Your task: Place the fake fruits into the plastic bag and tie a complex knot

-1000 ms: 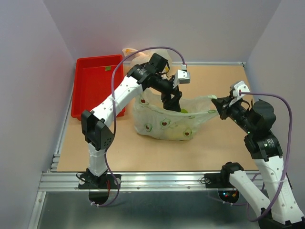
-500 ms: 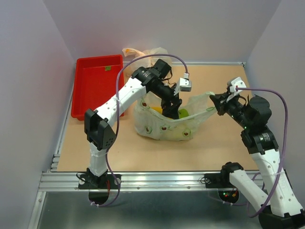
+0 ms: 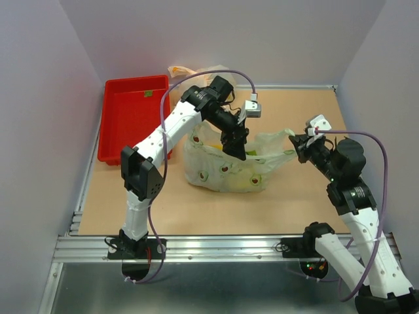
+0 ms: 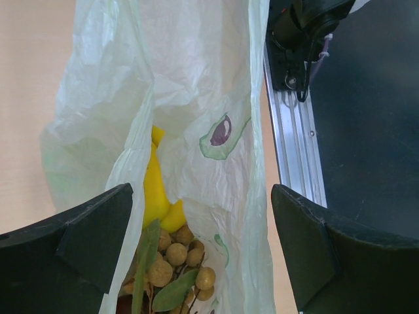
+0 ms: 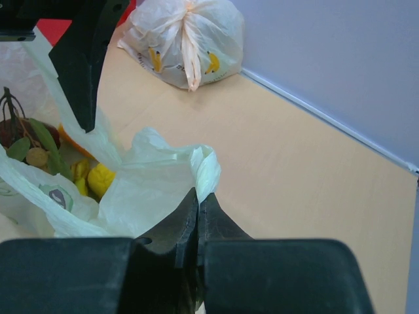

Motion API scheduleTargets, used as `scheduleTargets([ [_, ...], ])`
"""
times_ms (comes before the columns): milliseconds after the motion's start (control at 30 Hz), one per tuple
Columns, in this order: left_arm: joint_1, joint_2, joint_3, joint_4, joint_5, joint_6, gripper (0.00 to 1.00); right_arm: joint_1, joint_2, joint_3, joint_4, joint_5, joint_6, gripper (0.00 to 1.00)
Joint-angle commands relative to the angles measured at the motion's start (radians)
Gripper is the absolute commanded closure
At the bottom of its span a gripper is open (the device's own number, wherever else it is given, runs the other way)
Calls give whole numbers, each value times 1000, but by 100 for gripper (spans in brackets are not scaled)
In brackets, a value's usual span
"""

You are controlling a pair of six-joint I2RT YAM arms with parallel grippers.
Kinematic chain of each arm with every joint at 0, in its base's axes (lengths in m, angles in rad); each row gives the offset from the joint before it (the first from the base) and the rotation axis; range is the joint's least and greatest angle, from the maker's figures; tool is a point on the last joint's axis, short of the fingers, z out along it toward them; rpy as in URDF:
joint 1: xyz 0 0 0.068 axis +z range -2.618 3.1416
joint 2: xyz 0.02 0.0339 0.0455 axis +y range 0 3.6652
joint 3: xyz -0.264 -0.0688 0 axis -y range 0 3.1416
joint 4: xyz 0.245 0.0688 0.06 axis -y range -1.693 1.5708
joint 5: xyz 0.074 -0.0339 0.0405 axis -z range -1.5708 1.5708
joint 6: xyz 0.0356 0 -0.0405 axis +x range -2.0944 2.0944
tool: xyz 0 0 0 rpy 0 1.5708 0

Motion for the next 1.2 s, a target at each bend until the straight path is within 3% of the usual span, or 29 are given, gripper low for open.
scheduleTargets([
  [0,0,-24,-28,-30,51,-4,1,0,21,-10,119,42,-4,100],
  [167,0,-71,-121,91,-22,-52,1,2,49,-9,150,54,13,100],
  [267,-1,-193,-238,345,-127,-105,1,2,43,-12,150,48,16,100],
  [367,-10,-289,-342,496,-232,-87,1,2,32,-24,148,46,18,100],
  [400,-10,-362,-434,624,-255,-90,1,2,26,-29,148,48,19,100],
  [567,-18,-504,-640,865,-354,-31,1,2,21,-46,142,33,24,100],
  [767,-26,-498,-662,877,-411,48,1,0,43,-49,142,-35,47,100],
  [967,-23,-473,-579,711,-190,103,1,0,72,-32,142,-39,42,100],
  [1167,-24,-502,-588,720,-145,54,1,2,86,-29,143,-39,30,100],
])
